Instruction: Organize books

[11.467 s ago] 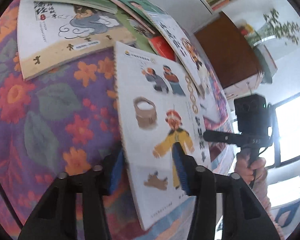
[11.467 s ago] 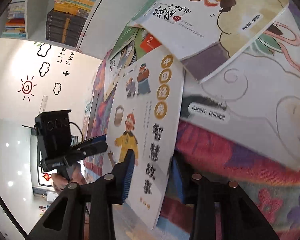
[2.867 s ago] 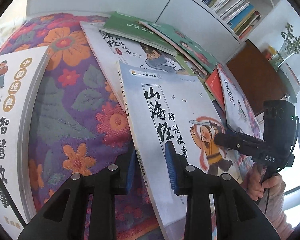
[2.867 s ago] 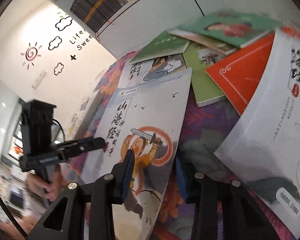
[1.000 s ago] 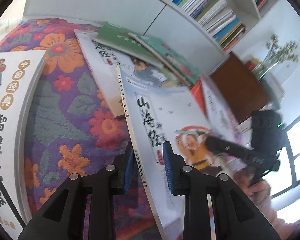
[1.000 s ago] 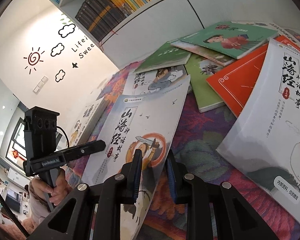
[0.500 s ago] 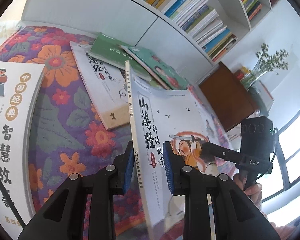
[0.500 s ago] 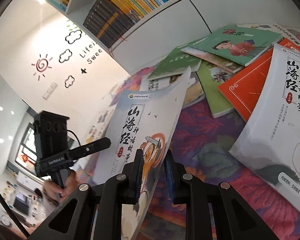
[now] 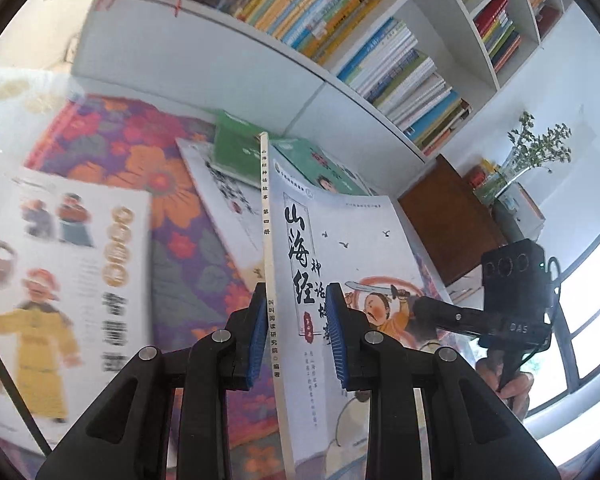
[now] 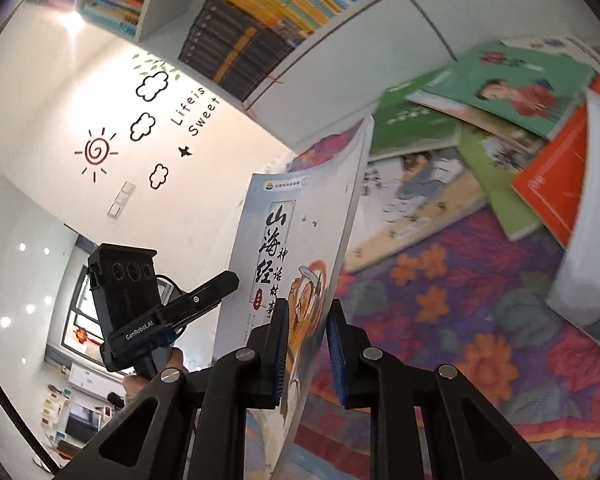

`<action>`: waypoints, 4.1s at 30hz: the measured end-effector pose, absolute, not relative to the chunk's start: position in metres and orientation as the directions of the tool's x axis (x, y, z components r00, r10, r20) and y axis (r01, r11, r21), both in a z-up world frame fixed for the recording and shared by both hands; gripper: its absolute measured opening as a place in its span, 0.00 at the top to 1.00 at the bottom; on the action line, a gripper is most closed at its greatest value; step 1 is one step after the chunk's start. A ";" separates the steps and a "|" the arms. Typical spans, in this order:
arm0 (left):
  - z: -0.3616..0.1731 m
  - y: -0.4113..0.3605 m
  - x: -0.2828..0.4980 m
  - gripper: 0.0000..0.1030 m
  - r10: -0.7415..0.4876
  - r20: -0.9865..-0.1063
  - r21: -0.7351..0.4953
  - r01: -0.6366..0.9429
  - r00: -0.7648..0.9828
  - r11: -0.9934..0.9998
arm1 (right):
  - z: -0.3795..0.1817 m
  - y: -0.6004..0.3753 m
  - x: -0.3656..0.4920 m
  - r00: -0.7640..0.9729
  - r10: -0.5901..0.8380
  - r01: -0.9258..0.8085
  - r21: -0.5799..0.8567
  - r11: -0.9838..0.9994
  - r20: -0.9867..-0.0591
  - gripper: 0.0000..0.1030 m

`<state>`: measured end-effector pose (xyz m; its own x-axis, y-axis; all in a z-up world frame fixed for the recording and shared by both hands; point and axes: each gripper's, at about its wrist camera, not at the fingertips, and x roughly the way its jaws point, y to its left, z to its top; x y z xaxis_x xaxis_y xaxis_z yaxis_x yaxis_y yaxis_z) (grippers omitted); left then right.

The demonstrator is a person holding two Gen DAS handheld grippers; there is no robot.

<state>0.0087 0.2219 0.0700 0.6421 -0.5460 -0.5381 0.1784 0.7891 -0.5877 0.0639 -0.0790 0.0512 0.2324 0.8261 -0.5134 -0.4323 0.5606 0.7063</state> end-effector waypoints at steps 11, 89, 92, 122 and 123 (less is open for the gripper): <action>0.108 0.307 -0.009 0.77 -0.497 -0.548 -0.561 0.145 0.673 0.815 | 0.082 0.009 0.062 0.154 0.847 -0.482 0.709 0.514 -0.510 0.81; 0.013 0.414 -0.006 0.70 -0.070 -0.686 -0.318 -0.212 0.724 0.924 | 0.002 0.119 0.094 0.177 0.702 -0.399 0.601 0.692 -0.690 0.81; 0.022 0.424 -0.013 0.70 -0.062 -0.678 -0.358 -0.255 0.732 0.898 | 0.010 0.112 0.087 0.169 0.726 -0.387 0.633 0.671 -0.667 0.81; 0.072 -0.021 0.116 0.69 -0.495 -0.646 -0.368 0.330 0.581 0.869 | 0.033 -0.280 0.084 0.587 0.516 0.016 0.647 0.763 -0.624 0.52; 0.064 -0.039 0.121 0.69 -0.499 -0.655 -0.357 0.349 0.568 0.867 | 0.030 -0.288 0.085 0.598 0.496 0.034 0.638 0.769 -0.629 0.52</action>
<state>0.1206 -0.0388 0.0644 0.5676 -0.4985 -0.6552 0.3487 0.8665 -0.3572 0.0854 -0.2882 0.0301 0.5985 0.4957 -0.6294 0.0341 0.7691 0.6382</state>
